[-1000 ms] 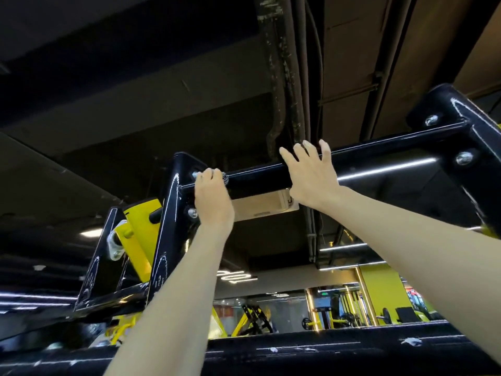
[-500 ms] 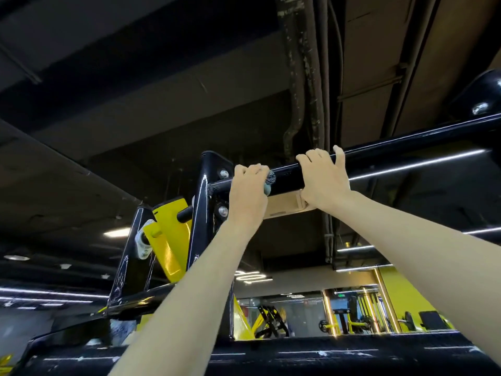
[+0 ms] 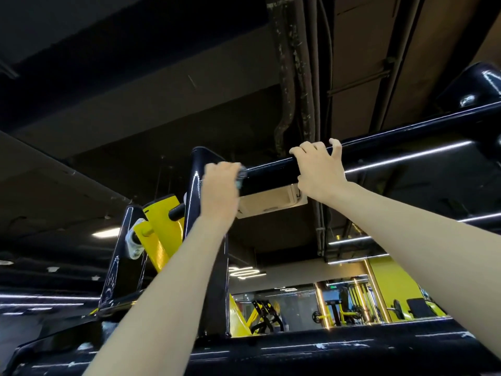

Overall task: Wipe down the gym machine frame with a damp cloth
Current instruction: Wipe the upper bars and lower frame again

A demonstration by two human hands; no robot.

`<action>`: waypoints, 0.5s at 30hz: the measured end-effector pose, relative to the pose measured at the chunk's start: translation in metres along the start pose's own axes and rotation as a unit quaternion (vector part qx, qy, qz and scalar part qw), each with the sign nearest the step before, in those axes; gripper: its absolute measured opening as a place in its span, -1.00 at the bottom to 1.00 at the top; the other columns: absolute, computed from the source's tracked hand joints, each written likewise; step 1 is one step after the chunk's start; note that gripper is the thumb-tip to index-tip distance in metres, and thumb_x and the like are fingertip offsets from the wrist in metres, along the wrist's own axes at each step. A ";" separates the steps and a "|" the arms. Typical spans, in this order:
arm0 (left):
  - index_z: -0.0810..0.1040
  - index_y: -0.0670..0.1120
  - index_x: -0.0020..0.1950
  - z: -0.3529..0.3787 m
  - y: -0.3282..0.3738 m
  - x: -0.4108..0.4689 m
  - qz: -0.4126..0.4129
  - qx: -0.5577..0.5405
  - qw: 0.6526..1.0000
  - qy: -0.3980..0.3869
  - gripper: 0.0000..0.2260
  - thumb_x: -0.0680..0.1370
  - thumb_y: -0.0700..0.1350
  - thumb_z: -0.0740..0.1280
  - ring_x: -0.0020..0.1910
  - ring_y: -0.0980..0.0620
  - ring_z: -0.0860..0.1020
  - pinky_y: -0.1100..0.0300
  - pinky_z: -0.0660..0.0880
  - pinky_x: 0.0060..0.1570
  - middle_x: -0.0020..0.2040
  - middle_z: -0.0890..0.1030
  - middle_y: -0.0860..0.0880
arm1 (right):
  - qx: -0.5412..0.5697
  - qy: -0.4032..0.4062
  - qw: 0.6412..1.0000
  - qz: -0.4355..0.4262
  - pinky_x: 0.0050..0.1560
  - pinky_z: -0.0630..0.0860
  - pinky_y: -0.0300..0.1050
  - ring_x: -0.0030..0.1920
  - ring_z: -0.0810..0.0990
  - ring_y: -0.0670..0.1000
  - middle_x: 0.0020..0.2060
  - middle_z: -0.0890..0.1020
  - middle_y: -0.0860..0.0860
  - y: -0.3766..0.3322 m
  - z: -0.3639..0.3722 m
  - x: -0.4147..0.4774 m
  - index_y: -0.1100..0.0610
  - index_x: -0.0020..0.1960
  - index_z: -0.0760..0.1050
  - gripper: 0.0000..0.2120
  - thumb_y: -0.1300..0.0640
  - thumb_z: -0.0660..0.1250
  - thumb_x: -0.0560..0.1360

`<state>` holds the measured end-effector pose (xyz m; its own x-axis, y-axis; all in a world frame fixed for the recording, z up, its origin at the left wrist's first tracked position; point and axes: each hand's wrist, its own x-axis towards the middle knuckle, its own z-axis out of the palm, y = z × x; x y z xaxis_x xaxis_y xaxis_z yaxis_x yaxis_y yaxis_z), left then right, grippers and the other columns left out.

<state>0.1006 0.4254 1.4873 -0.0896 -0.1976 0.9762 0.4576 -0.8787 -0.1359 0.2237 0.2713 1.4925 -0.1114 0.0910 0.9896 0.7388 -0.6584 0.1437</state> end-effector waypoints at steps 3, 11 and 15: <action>0.53 -0.16 0.17 -0.010 0.011 0.008 -0.087 0.137 0.987 -0.022 -0.78 0.53 -0.24 0.31 0.11 -0.13 0.42 0.05 0.39 0.10 0.12 0.54 -0.12 | 0.001 -0.003 1.000 -0.008 0.47 -0.07 0.15 0.43 0.28 0.08 0.38 0.37 0.02 0.005 0.001 -0.001 0.06 0.47 0.23 -0.46 0.14 0.30 0.53; 0.53 -0.14 0.25 -0.002 0.018 0.011 -0.004 0.007 1.000 -0.023 -0.72 0.56 -0.31 0.24 0.13 -0.11 0.42 0.05 0.42 0.12 0.15 0.53 -0.12 | 0.014 0.004 1.000 -0.004 0.46 -0.06 0.14 0.40 0.29 0.08 0.35 0.39 0.03 0.004 0.004 -0.001 0.07 0.45 0.26 -0.45 0.13 0.33 0.50; 0.54 -0.18 0.15 -0.008 0.008 0.014 -0.108 0.083 0.991 -0.007 -0.82 0.58 -0.26 0.23 0.08 -0.13 0.43 0.05 0.41 0.07 0.10 0.53 -0.14 | 0.010 0.011 1.000 -0.008 0.46 -0.06 0.14 0.42 0.28 0.06 0.37 0.37 0.01 0.007 0.007 -0.002 0.06 0.46 0.23 -0.42 0.15 0.33 0.49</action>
<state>0.0963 0.4120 1.4989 -0.1901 -0.0061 0.9817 0.5677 -0.8166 0.1049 0.2340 0.2718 1.4918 -0.1371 0.0852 0.9869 0.7495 -0.6425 0.1596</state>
